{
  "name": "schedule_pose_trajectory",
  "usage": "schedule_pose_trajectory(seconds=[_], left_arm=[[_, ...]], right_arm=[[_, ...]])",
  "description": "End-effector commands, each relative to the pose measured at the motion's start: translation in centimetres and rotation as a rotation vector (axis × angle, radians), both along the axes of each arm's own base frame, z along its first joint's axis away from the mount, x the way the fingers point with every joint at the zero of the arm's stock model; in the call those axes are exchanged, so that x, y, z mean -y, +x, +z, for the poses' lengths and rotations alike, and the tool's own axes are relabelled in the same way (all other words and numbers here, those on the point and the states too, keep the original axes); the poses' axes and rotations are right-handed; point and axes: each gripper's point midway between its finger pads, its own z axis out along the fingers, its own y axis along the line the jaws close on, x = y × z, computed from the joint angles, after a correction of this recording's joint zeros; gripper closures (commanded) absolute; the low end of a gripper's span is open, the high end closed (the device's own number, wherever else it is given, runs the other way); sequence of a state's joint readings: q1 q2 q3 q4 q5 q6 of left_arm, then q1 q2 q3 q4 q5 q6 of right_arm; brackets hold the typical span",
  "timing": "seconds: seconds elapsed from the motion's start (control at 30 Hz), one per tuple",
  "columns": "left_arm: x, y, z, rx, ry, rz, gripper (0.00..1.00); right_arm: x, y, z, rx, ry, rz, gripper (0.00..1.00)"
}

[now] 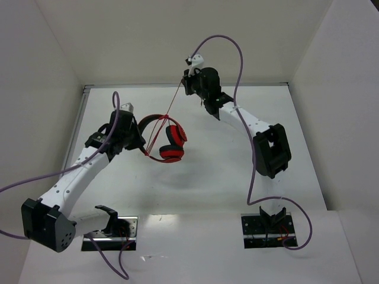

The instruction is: Wrap the headphones

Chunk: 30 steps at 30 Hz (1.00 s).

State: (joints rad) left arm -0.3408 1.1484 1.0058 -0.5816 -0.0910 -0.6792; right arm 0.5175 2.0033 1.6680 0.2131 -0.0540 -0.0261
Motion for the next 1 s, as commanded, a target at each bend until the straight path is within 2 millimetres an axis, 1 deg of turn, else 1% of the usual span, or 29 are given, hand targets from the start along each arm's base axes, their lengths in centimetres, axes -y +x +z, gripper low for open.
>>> schedule_pose_trajectory(seconds=[0.0,0.03,0.07,0.1,0.13,0.17,0.2,0.23,0.27,0.3,0.33,0.37,0.4,0.43,0.47,0.5,0.53,0.57,0.6,0.63,0.67,0.73,0.77,0.8,0.83,0.87,0.9,0.97], left_arm=[[-2.0,-1.3,-1.0,-0.069,0.165,-0.065,1.0],[-2.3,-1.2,-1.0,-0.065,0.183,-0.06,1.0],[-3.2,-0.9,-1.0,-0.055,0.227,-0.033,1.0],[-3.6,-0.8,-0.9,-0.05,0.245,-0.016,1.0],[-4.0,-0.4,-0.7,-0.033,0.263,-0.006,1.0],[-5.0,-0.2,-0.6,-0.023,0.299,0.044,1.0],[-5.2,0.2,-0.3,-0.004,0.31,0.062,1.0],[-5.5,0.4,0.1,0.016,0.311,0.087,1.0],[-6.1,0.8,0.7,0.044,0.32,0.132,1.0],[-6.1,1.3,1.1,0.068,0.308,0.152,1.0],[-6.1,1.8,1.7,0.107,0.292,0.174,1.0],[-6.1,2.2,2.1,0.13,0.29,0.187,1.0],[-6.3,2.5,2.2,0.146,0.295,0.2,1.0],[-6.4,3.0,2.2,0.155,0.3,0.212,1.0],[-6.7,3.2,1.9,0.153,0.329,0.212,1.0],[-6.8,3.7,1.1,0.126,0.359,0.211,1.0],[-7.1,4.0,1.0,0.122,0.384,0.217,1.0],[-7.9,4.1,0.9,0.12,0.424,0.251,1.0],[-8.4,4.5,1.4,0.143,0.438,0.28,1.0],[-8.8,4.6,1.5,0.158,0.447,0.317,1.0],[-9.7,5.2,2.2,0.202,0.47,0.375,1.0],[-10.0,6.1,3.4,0.263,0.458,0.434,1.0],[-10.3,6.4,3.8,0.289,0.461,0.462,1.0],[-10.2,7.3,4.9,0.343,0.434,0.489,1.0],[-10.2,7.8,5.1,0.364,0.428,0.504,1.0],[-10.4,8.2,5.2,0.379,0.429,0.537,1.0],[-10.4,9.0,6.4,0.424,0.4,0.57,1.0],[-10.6,9.8,7.4,0.463,0.375,0.635,1.0]], right_arm=[[3.3,1.5,9.7,0.179,0.075,-0.111,0.98],[3.4,1.3,10.3,0.188,0.08,-0.111,0.98],[2.9,0.6,10.8,0.189,0.082,-0.091,0.98],[3.1,0.3,11.7,0.202,0.09,-0.091,0.98],[3.3,-0.5,12.7,0.21,0.095,-0.082,0.98],[3.5,-0.9,13.6,0.224,0.102,-0.082,0.98],[3.2,-1.5,13.5,0.214,0.098,-0.071,0.98],[3.4,-2.5,14.3,0.21,0.11,-0.062,0.98],[3.6,-2.9,14.7,0.211,0.121,-0.062,0.98],[3.7,-3.5,14.8,0.201,0.126,-0.05,0.98],[3.7,-4.0,13.8,0.177,0.123,-0.038,0.98],[4.0,-5.2,15.1,0.188,0.146,-0.029,0.98],[4.1,-5.7,14.9,0.18,0.141,-0.016,0.98],[3.3,-6.7,14.2,0.16,0.142,0.03,0.98],[3.4,-7.7,15.3,0.177,0.152,0.051,0.98],[2.9,-8.6,15.6,0.168,0.164,0.075,0.98],[1.8,-9.7,15.4,0.152,0.168,0.124,0.98],[1.7,-10.3,15.7,0.145,0.18,0.144,0.98],[0.9,-11.7,16.0,0.119,0.211,0.179,0.98],[-0.4,-13.2,15.8,0.098,0.223,0.237,0.98],[-1.1,-14.0,15.3,0.064,0.229,0.263,0.98],[-2.4,-15.9,15.2,0.022,0.236,0.331,0.98],[-3.6,-17.5,15.1,0.001,0.228,0.389,0.98],[-4.2,-18.0,13.9,-0.047,0.206,0.409,0.98],[-4.5,-18.3,14.1,-0.074,0.216,0.427,0.98],[-5.1,-19.3,13.7,-0.105,0.221,0.462,0.98],[-5.5,-20.1,13.8,-0.128,0.236,0.504,0.98],[-5.7,-21.0,12.8,-0.198,0.29,0.521,0.98]])
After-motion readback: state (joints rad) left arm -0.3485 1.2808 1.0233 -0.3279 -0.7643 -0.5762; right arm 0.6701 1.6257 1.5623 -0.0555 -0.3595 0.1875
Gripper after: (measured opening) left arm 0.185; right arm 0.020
